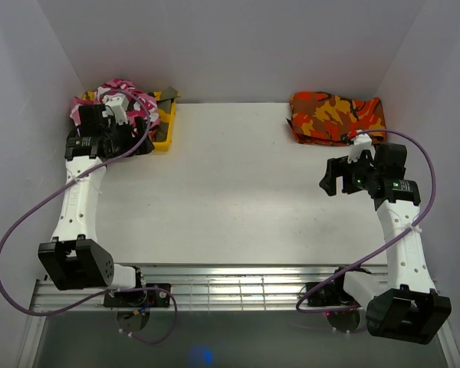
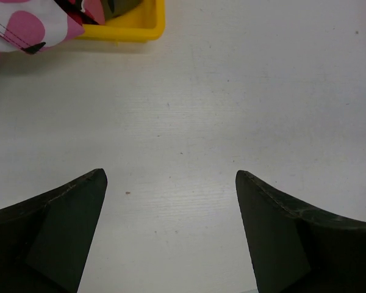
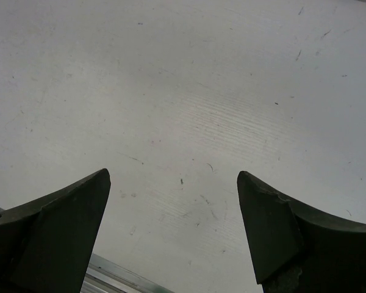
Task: Fold and stack the trousers
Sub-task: Grab the trousers from the pile
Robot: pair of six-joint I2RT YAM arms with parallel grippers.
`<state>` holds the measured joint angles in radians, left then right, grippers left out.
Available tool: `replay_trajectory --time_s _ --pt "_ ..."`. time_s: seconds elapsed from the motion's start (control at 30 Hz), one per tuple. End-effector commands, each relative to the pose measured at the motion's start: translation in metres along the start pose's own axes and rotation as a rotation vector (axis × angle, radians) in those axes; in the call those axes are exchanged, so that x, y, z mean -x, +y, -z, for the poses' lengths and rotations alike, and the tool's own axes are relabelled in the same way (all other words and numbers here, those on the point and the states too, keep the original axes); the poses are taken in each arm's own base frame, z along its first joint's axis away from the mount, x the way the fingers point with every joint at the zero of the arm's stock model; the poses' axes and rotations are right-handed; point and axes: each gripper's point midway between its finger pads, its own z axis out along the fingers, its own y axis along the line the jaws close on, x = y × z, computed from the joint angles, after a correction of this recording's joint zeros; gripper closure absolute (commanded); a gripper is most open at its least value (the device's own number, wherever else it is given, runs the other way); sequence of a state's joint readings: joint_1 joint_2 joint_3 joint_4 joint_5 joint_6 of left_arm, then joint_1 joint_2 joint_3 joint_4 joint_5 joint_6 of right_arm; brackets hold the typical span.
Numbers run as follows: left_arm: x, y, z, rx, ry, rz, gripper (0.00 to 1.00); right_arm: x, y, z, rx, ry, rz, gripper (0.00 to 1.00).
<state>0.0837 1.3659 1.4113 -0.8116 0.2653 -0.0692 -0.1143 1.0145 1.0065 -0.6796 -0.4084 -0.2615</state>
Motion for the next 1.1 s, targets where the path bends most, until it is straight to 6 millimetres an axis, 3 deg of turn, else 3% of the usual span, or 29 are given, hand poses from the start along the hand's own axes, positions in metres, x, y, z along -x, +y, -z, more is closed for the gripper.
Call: replay_trajectory --time_s 0.0,0.07,0.1,0.13,0.17,0.2,0.23,0.27,0.4,0.57,0.67,1.07 --pt "0.03 0.015 0.002 0.023 -0.058 0.045 0.02 0.017 0.003 0.0 0.033 -0.036 0.001 0.1" --pt "0.056 0.044 0.007 -0.011 -0.111 0.115 0.02 0.018 0.002 -0.003 0.04 -0.031 -0.002 0.1" --pt "0.056 0.065 -0.014 0.001 -0.071 0.162 0.02 0.017 0.001 -0.008 0.049 -0.021 -0.01 0.1" --pt "0.061 0.08 -0.018 0.025 -0.05 0.196 0.02 0.017 0.001 -0.01 0.055 -0.018 -0.014 0.1" --pt "0.097 0.098 -0.006 0.084 -0.124 0.185 0.02 0.02 0.0 -0.011 0.058 -0.02 -0.013 0.1" --pt "0.099 0.116 -0.027 0.107 -0.092 0.201 0.02 0.019 0.0 -0.014 0.069 -0.011 -0.02 0.1" --pt "0.109 0.127 -0.027 0.121 -0.111 0.195 0.02 0.02 0.0 -0.016 0.073 -0.009 -0.025 0.1" --pt "0.133 0.131 -0.019 0.126 -0.172 0.167 0.02 0.02 0.0 -0.018 0.078 -0.007 -0.029 0.1" --pt "0.163 0.159 -0.04 0.149 -0.249 0.143 0.02 0.019 0.001 -0.028 0.11 0.007 -0.059 0.1" --pt "0.162 0.192 -0.085 0.144 -0.248 0.172 0.02 0.021 -0.002 -0.032 0.112 0.015 -0.062 0.1" --pt "0.159 0.199 -0.106 0.122 -0.252 0.174 0.02 0.021 -0.002 -0.034 0.122 0.022 -0.067 0.1" --pt "0.138 0.231 -0.156 0.163 -0.234 0.177 0.02 0.008 -0.003 -0.037 0.116 0.046 -0.076 0.1"
